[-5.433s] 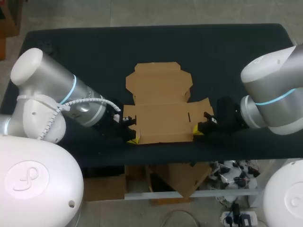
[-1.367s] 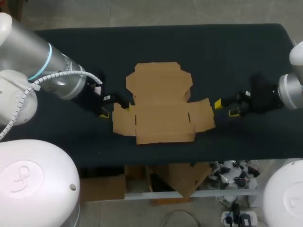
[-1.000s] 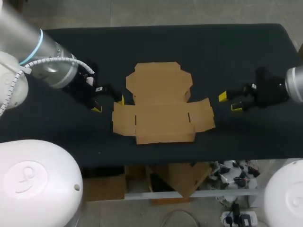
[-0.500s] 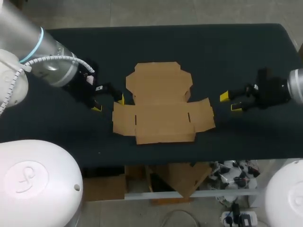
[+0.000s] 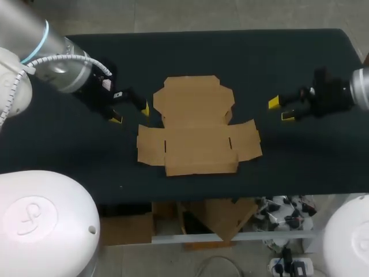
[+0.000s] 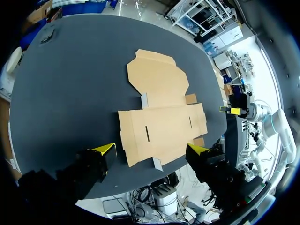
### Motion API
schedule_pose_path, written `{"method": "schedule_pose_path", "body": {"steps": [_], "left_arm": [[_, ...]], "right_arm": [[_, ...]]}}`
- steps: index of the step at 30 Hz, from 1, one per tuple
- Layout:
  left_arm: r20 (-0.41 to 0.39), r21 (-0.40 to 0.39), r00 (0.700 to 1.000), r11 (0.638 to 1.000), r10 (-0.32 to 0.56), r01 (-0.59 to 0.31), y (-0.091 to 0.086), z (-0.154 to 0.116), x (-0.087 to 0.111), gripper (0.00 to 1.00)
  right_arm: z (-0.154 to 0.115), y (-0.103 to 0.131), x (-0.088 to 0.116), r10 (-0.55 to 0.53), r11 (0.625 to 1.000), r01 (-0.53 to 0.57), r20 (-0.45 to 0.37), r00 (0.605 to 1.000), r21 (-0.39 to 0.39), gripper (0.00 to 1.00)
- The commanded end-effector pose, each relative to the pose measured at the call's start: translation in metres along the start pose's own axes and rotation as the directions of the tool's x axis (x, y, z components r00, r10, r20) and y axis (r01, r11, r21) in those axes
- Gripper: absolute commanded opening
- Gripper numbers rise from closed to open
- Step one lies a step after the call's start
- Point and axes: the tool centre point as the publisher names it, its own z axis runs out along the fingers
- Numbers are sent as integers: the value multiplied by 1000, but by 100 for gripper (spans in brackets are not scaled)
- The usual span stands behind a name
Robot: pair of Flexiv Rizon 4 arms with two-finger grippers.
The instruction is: Assemble the packaging by folding the flat box into shape, placing the metal phone stand inside, and closing the box properly
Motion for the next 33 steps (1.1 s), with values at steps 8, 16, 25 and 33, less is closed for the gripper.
{"method": "schedule_pose_path", "body": {"steps": [8,16,25,33], "left_arm": [[-7,-11,1000,1000,-9,9,-30,5,-5,100],[-16,-3,1000,1000,-17,17,-47,6,-10,100],[-25,0,999,1000,-29,29,-63,6,-17,100],[-39,-24,999,999,-29,28,-78,7,-21,100]], "right_arm": [[17,39,-19,8,999,-6,-55,998,45,100],[35,57,-22,0,999,2,-64,998,38,100],[49,64,-23,9,1000,-9,-90,996,-4,100],[49,64,-23,9,1000,-9,-90,996,-4,100]]}}
